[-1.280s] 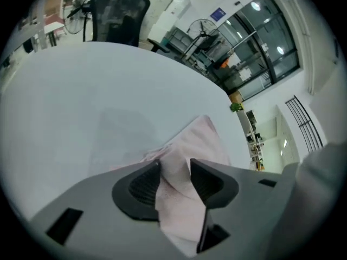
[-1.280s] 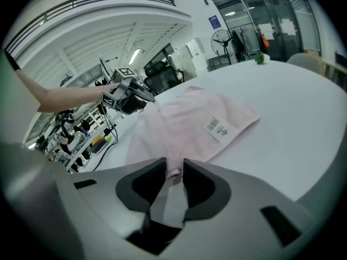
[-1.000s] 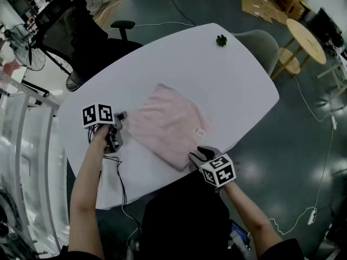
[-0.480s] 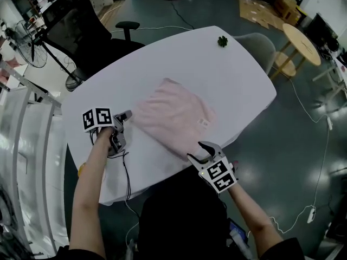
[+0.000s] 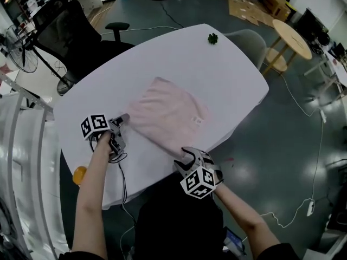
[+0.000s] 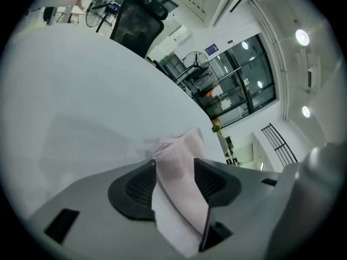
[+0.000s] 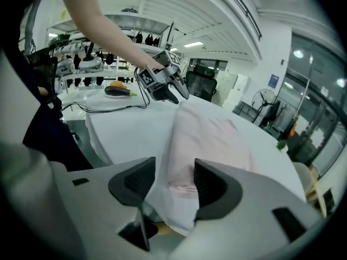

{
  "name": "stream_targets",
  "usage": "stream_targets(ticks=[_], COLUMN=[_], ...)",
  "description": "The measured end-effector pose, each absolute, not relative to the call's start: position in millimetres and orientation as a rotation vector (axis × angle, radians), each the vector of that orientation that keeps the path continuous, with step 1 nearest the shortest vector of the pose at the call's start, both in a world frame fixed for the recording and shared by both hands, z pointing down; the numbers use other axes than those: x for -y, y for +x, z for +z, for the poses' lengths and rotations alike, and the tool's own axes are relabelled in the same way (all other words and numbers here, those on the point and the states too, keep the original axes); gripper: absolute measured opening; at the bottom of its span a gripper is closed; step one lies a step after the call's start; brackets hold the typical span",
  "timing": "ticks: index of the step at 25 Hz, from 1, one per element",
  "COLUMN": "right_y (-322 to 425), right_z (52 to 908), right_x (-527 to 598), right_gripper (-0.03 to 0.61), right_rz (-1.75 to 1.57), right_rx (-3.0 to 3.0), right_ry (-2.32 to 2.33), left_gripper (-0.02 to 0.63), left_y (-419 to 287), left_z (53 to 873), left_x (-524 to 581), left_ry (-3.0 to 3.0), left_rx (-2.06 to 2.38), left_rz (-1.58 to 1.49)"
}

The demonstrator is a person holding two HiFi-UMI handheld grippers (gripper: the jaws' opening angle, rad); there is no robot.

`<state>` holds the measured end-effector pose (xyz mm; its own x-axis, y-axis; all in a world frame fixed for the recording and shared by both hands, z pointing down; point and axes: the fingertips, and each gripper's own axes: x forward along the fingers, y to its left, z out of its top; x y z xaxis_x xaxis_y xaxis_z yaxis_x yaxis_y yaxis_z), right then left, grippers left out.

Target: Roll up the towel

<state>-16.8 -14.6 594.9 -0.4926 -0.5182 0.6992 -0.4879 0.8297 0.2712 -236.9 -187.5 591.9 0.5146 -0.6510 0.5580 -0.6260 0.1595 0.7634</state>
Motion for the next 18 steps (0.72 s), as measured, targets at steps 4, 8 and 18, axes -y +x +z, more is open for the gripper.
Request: stream_targets(ticks=[4,8,18], right_y=[-13.7,-10.3,7.0], right_z=[613.0,614.0,566.1], right_x=[18.2,22.2,22.8], right_gripper=[0.202,0.129,0.057], right_rz=[-0.027,-0.077,-0.128], right_rx=[2.129,2.098,2.141], right_ry=[0.747,0.747,0.716], left_gripper=[0.211,0.065,0.032], left_y=[-231.8,-232.2,-236.9], left_z=[602.1,609.1,566.1], left_x=[197.0,201.5,173.2], left_ry=[1.482,1.447,1.512], left_rx=[1.182,1.236,1.176], left_rz=[-0.015,0.008,-0.129])
